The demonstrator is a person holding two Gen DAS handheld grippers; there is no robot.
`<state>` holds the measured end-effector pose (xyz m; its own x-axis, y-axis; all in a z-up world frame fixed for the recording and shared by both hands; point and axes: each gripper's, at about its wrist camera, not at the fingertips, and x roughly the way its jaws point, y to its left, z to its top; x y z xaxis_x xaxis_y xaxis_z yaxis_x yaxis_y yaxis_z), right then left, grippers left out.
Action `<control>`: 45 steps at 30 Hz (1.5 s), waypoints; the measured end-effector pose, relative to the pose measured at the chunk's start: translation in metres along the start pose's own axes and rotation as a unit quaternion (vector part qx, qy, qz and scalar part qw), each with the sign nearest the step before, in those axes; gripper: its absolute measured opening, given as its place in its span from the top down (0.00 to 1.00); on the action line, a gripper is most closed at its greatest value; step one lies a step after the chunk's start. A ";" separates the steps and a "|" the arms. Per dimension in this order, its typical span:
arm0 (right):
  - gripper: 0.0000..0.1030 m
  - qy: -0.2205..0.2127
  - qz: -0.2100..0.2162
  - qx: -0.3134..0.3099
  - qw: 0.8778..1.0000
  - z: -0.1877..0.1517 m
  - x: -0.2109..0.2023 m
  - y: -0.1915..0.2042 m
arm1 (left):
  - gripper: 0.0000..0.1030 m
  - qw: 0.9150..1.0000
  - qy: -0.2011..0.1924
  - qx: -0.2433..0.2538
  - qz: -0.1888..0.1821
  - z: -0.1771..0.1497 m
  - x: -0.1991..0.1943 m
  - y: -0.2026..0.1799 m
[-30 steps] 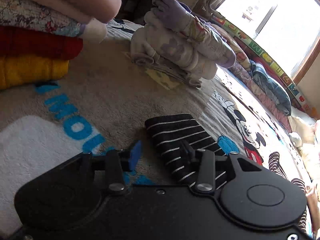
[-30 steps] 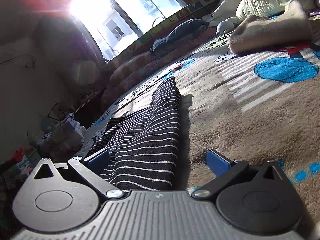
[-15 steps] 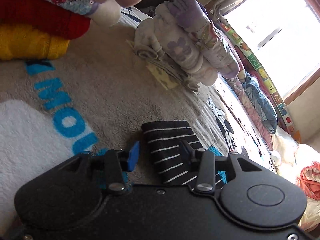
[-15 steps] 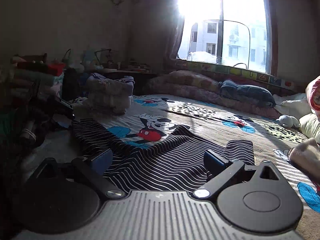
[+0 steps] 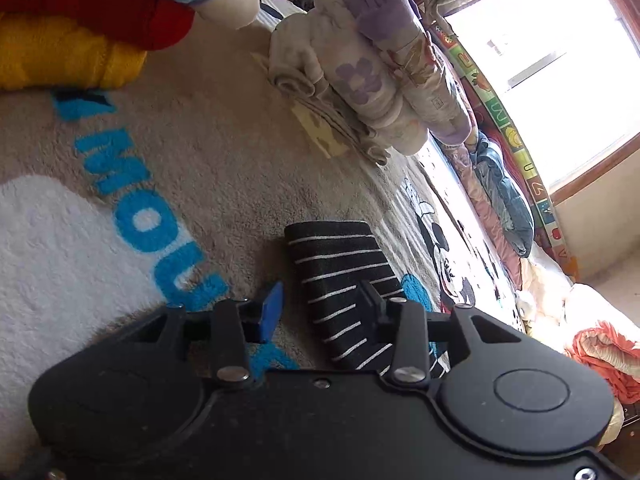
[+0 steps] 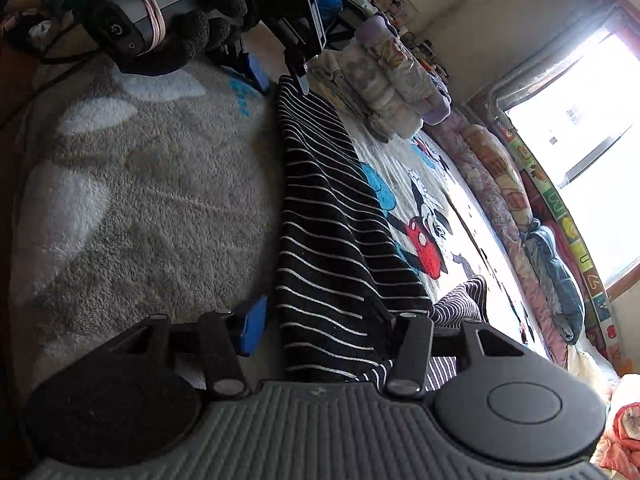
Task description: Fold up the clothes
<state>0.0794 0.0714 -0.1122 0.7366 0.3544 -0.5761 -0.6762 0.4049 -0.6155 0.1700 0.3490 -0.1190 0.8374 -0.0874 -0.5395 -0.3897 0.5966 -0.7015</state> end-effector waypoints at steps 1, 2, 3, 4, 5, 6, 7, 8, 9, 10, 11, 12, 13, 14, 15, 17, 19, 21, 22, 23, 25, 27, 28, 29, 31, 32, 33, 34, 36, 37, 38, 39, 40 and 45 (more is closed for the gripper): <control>0.63 0.005 0.005 0.005 1.000 0.000 0.002 -0.001 | 0.66 1.000 -0.002 0.000 0.001 0.001 0.004 -0.001; 0.73 0.007 0.012 0.011 1.000 0.000 0.003 -0.002 | 0.68 1.000 -0.004 0.000 0.002 0.002 0.007 -0.001; 0.84 0.009 0.023 0.025 0.999 -0.001 0.005 -0.004 | 0.72 1.000 -0.006 0.004 0.006 0.002 0.011 -0.002; 0.88 0.012 0.035 0.042 0.998 -0.002 0.007 -0.007 | 0.77 1.000 -0.008 0.013 0.012 0.003 0.014 -0.004; 0.90 0.010 0.043 0.057 0.997 -0.002 0.006 -0.010 | 0.89 1.000 -0.011 0.022 0.018 0.003 0.017 -0.006; 0.92 0.005 0.049 0.072 0.996 -0.003 0.003 -0.014 | 0.98 0.999 -0.018 0.029 0.020 0.004 0.018 -0.008; 0.92 0.000 0.056 0.087 0.995 -0.004 0.001 -0.017 | 0.98 0.999 -0.030 0.034 0.017 0.006 0.014 -0.009; 0.92 -0.006 0.062 0.102 0.993 -0.005 -0.002 -0.021 | 0.99 0.998 -0.042 0.039 0.014 0.008 0.010 -0.011; 0.92 -0.011 0.068 0.117 0.991 -0.006 -0.004 -0.025 | 0.99 0.998 -0.054 0.044 0.010 0.010 0.007 -0.013; 0.92 -0.016 0.074 0.131 0.988 -0.006 -0.006 -0.029 | 0.99 0.997 -0.066 0.049 0.007 0.012 0.003 -0.015; 0.94 -0.024 0.081 0.140 0.987 -0.006 -0.010 -0.030 | 0.99 0.995 -0.078 0.054 0.003 0.014 -0.001 -0.016; 0.94 -0.032 0.087 0.147 0.985 -0.007 -0.014 -0.030 | 0.99 0.994 -0.088 0.058 0.000 0.016 -0.004 -0.018; 0.94 -0.035 0.088 0.146 0.985 -0.007 -0.015 -0.027 | 0.99 0.994 -0.095 0.060 -0.004 0.018 -0.008 -0.018; 0.94 -0.035 0.085 0.139 0.986 -0.007 -0.014 -0.024 | 0.99 0.993 -0.098 0.062 -0.005 0.020 -0.010 -0.018; 0.94 -0.036 0.086 0.140 0.986 -0.007 -0.014 -0.023 | 0.99 0.993 -0.096 0.062 -0.002 0.020 -0.010 -0.017; 0.94 -0.040 0.093 0.150 0.983 -0.010 -0.017 -0.022 | 0.99 0.994 -0.088 0.064 0.018 0.018 -0.006 -0.013; 0.92 -0.043 0.100 0.160 0.981 -0.012 -0.019 -0.022 | 0.99 0.994 -0.076 0.065 0.043 0.015 0.000 -0.010; 0.89 -0.047 0.107 0.170 0.979 -0.014 -0.022 -0.022 | 0.96 0.994 -0.055 0.063 0.071 0.015 0.007 -0.006; 0.88 -0.049 0.111 0.175 0.977 -0.016 -0.023 -0.022 | 0.93 0.994 -0.049 0.061 0.076 0.016 0.008 -0.004; 0.84 -0.050 0.114 0.180 0.976 -0.017 -0.024 -0.022 | 0.91 0.994 -0.044 0.058 0.080 0.017 0.009 -0.003; 0.78 -0.054 0.121 0.189 0.973 -0.019 -0.027 -0.022 | 0.86 0.993 -0.048 0.061 0.092 0.019 0.005 -0.006; 0.59 -0.057 0.128 0.199 0.970 -0.021 -0.029 -0.022 | 0.74 0.987 -0.074 0.077 0.119 0.017 -0.002 -0.014; 0.54 -0.059 0.132 0.204 0.968 -0.023 -0.030 -0.022 | 0.74 0.984 -0.088 0.087 0.132 0.017 -0.005 -0.018; 0.50 -0.061 0.135 0.209 0.967 -0.024 -0.031 -0.022 | 0.74 0.980 -0.101 0.096 0.142 0.017 -0.009 -0.022; 0.50 -0.065 0.128 0.253 0.957 -0.038 -0.041 -0.032 | 0.71 0.976 -0.126 0.105 0.146 0.017 -0.017 -0.030; 0.50 -0.067 0.123 0.278 0.950 -0.046 -0.046 -0.039 | 0.62 0.976 -0.131 0.109 0.137 0.017 -0.019 -0.035; 0.50 -0.069 0.118 0.303 0.943 -0.054 -0.051 -0.045 | 0.49 0.977 -0.131 0.113 0.124 0.016 -0.020 -0.041; 0.50 -0.071 0.112 0.327 0.936 -0.063 -0.057 -0.052 | 0.45 0.979 -0.128 0.116 0.109 0.013 -0.019 -0.048; 0.50 -0.073 0.094 0.383 0.916 -0.084 -0.068 -0.069 | 0.41 0.983 -0.112 0.130 0.070 0.005 -0.016 -0.064; 0.50 -0.072 0.081 0.410 0.906 -0.097 -0.072 -0.081 | 0.40 0.983 -0.097 0.145 0.048 -0.003 -0.012 -0.075; 0.50 -0.072 0.069 0.431 0.897 -0.107 -0.076 -0.091 | 0.39 0.983 -0.081 0.161 0.024 -0.014 -0.009 -0.088; 0.50 -0.072 0.057 0.458 0.884 -0.122 -0.080 -0.103 | 0.39 0.982 -0.065 0.177 0.001 -0.024 -0.005 -0.101; 0.50 -0.072 0.045 0.488 0.869 -0.138 -0.083 -0.116 | 0.39 0.980 -0.048 0.193 -0.023 -0.035 -0.002 -0.113; 0.50 -0.069 0.007 0.596 0.800 -0.205 -0.088 -0.164 | 0.38 0.947 0.004 0.303 -0.108 -0.116 0.002 -0.183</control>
<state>0.1228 -0.1990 -0.0712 0.7787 0.4231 -0.4633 -0.2510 0.8868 0.3880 0.1984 0.1474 -0.0458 0.8684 -0.2650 -0.4191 0.0840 0.9116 -0.4024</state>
